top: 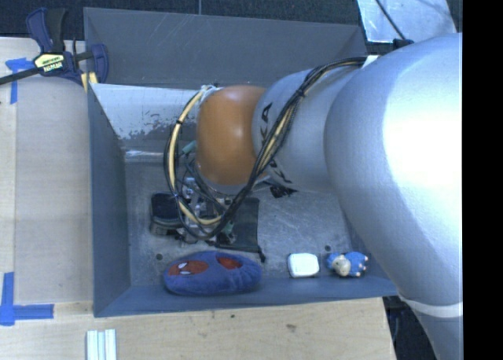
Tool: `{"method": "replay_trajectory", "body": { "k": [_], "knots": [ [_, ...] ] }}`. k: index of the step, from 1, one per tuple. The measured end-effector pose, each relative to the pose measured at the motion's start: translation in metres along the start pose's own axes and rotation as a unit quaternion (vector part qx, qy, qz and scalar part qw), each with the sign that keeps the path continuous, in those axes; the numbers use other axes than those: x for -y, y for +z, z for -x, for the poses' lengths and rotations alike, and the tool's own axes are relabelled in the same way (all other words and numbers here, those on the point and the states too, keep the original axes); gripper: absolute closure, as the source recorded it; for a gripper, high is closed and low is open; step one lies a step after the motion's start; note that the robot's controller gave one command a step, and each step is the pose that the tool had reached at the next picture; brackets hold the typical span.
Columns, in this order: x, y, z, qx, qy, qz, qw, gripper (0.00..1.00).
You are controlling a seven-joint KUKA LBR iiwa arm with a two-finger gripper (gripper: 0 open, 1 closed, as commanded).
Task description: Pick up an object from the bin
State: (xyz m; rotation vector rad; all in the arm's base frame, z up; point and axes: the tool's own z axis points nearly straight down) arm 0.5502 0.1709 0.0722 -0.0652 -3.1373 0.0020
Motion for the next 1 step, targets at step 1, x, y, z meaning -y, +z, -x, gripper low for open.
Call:
{"method": "replay_trajectory", "body": {
  "k": [1],
  "knots": [
    [0.0115, -0.1127, -0.0244, 0.0023, -0.004, 0.001, 1.0, 1.0]
  ]
}}
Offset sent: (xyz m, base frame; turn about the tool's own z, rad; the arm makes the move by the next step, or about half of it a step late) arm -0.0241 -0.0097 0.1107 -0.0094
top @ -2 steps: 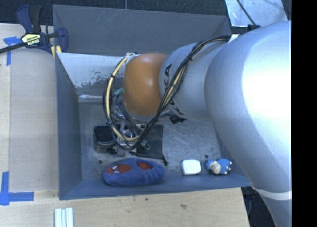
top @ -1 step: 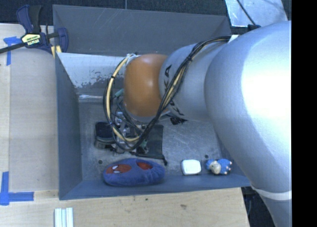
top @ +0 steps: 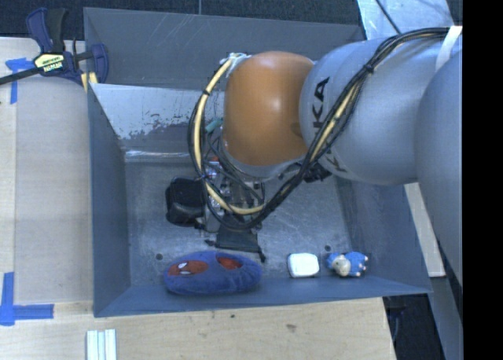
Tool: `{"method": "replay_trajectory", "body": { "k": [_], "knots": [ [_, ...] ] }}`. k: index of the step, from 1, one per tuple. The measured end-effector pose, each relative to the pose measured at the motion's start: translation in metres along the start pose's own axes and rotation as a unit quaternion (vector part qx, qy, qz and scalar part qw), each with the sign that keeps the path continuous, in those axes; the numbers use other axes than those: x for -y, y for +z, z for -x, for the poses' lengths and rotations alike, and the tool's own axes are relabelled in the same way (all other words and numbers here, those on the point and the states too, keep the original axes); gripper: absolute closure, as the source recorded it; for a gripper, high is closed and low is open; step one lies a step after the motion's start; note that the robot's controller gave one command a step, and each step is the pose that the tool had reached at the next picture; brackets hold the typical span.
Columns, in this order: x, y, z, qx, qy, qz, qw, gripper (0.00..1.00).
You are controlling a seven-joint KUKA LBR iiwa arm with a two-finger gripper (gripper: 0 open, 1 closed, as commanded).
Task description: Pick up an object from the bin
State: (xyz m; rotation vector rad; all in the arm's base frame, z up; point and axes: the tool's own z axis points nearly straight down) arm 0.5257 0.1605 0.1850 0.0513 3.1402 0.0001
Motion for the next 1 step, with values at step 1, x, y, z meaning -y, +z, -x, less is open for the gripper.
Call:
{"method": "replay_trajectory", "body": {
  "k": [1],
  "knots": [
    [-0.0101, -0.1129, 0.0303, 0.0019, -0.014, 0.0, 0.9999, 1.0]
  ]
}}
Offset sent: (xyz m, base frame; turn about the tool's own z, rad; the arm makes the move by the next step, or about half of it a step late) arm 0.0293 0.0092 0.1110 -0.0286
